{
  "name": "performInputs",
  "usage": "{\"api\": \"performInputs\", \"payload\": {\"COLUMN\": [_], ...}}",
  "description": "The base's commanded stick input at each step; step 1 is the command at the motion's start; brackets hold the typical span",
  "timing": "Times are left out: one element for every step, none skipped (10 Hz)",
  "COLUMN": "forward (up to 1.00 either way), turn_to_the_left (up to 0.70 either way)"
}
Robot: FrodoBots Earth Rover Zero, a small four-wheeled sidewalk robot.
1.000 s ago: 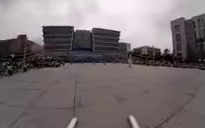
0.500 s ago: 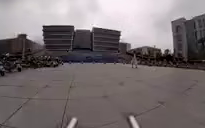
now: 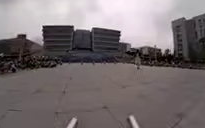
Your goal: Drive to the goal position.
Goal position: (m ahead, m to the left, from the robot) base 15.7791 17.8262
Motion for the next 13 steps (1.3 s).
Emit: {"api": "performInputs", "payload": {"forward": [1.0, 1.0, 1.0, 1.0, 1.0, 1.0, 1.0, 1.0, 1.0, 1.0, 1.0, 1.0, 1.0], "turn_to_the_left": [0.0, 0.0, 0.0, 0.0, 0.0, 0.0, 0.0, 0.0, 0.0, 0.0, 0.0, 0.0, 0.0]}}
